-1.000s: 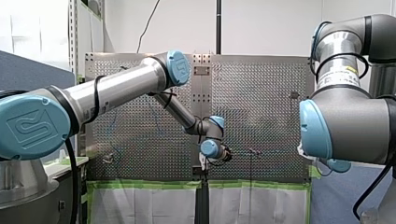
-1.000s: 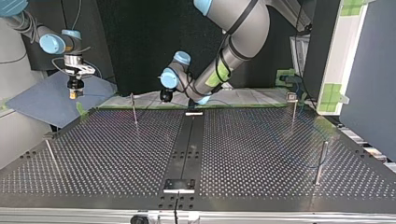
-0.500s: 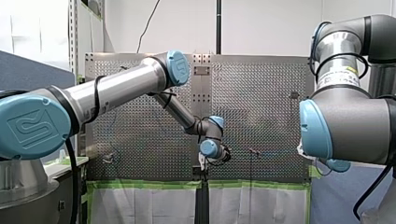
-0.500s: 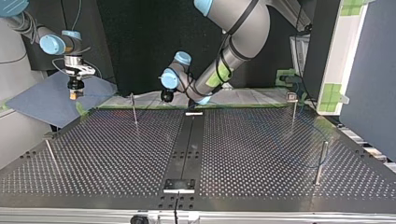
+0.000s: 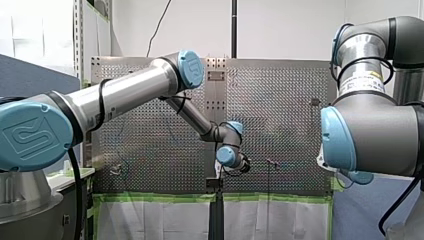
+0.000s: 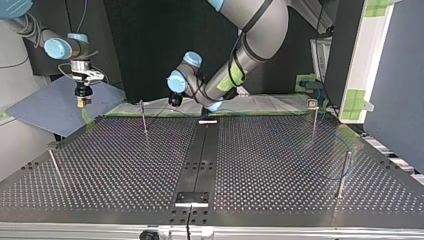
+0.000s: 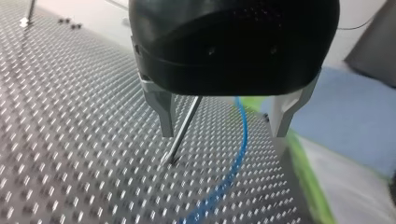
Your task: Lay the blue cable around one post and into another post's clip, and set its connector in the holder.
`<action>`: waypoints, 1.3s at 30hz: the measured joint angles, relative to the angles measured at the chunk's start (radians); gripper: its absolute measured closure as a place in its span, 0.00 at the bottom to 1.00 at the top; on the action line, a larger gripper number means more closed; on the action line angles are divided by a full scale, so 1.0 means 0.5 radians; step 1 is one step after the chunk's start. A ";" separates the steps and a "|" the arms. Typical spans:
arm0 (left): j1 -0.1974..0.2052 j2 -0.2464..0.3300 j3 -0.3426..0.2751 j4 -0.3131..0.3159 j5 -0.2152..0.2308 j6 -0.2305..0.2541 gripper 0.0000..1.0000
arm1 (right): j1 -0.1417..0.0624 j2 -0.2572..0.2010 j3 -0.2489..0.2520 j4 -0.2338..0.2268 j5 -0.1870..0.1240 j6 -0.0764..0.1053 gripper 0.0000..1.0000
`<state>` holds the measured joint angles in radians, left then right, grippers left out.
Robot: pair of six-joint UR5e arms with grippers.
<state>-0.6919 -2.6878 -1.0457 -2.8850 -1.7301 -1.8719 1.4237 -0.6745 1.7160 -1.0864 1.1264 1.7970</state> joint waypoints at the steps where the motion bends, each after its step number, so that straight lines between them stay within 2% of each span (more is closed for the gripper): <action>1: -0.008 0.010 -0.008 -0.014 0.004 0.014 0.00 | 0.010 0.000 -0.004 -0.002 -0.006 -0.006 1.00; 4: -0.027 0.047 -0.042 -0.050 0.031 0.058 0.00 | 0.048 0.000 -0.021 0.006 -0.021 -0.028 1.00; 8: -0.039 0.111 -0.106 -0.052 0.058 0.125 0.00 | 0.075 0.001 -0.034 0.033 -0.024 -0.038 1.00; 14: -0.077 0.215 -0.210 -0.072 0.053 0.214 0.00 | 0.076 0.001 -0.037 0.069 -0.010 -0.042 1.00; 18: -0.113 0.249 -0.274 -0.074 0.012 0.226 0.00 | 0.073 0.001 -0.037 0.082 -0.002 -0.038 1.00; 23: -0.144 0.256 -0.363 -0.074 -0.059 0.227 0.00 | 0.072 0.003 -0.037 0.088 -0.001 -0.035 1.00; 26: -0.161 0.256 -0.407 -0.057 -0.063 0.230 0.00 | 0.072 0.003 -0.037 0.089 -0.001 -0.035 1.00; 31: -0.194 0.256 -0.400 0.008 -0.005 0.193 0.00 | 0.076 0.004 -0.037 0.093 0.000 -0.035 1.00; 36: -0.229 0.255 -0.324 0.096 0.080 0.107 0.00 | 0.075 0.006 -0.037 0.102 0.000 -0.035 1.00; 39: -0.240 0.248 -0.281 0.151 0.090 0.053 0.00 | 0.076 0.006 -0.037 0.104 0.002 -0.035 1.00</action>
<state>-0.8119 -2.5635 -1.1862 -2.8094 -1.6852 -1.8454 1.4619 -0.6715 1.6975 -1.0344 1.1272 1.7796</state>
